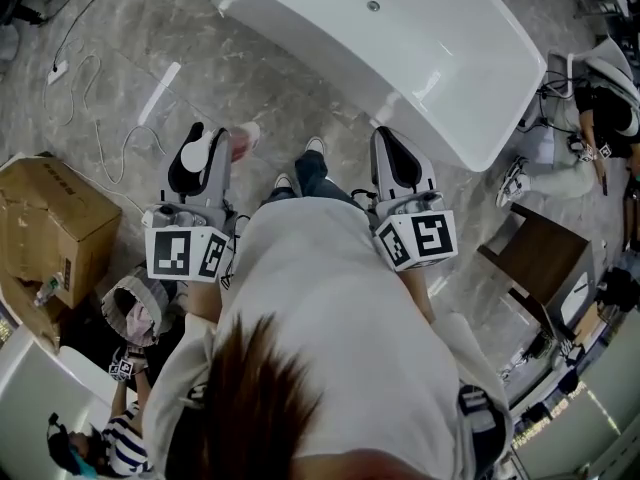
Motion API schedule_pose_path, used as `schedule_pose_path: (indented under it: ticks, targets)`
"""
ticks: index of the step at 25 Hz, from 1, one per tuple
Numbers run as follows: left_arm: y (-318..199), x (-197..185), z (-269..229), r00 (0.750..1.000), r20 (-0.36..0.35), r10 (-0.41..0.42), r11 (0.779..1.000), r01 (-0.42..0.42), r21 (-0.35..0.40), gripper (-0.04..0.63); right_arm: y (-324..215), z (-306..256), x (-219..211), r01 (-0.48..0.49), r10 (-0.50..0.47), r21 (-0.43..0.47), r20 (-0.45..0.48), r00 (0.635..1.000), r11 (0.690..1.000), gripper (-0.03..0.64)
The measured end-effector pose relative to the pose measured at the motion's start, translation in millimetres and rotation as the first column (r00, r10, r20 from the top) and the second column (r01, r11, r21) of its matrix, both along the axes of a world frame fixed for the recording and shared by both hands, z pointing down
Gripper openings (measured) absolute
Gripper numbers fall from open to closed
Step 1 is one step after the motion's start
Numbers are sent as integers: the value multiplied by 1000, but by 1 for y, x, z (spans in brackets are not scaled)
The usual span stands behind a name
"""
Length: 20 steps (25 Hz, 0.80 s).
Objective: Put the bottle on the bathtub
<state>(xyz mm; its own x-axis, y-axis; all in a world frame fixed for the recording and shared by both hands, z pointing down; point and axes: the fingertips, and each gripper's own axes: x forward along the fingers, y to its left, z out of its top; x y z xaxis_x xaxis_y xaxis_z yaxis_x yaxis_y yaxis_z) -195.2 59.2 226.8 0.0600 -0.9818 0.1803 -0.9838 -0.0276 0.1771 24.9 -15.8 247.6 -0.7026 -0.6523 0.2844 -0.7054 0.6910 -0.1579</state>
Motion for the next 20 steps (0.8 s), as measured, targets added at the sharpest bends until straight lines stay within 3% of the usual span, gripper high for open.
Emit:
schedule_pose_path:
  ticks: [10, 20]
  targets:
    - [-58, 22, -6, 999, 8, -40, 999, 40, 29, 149, -63, -4, 29, 17, -17, 21, -2, 1000, 1000, 15]
    - [-83, 49, -7, 1000, -15, 6, 1000, -5, 15, 149, -81, 7, 53, -26, 26, -20, 18, 1000, 999, 15]
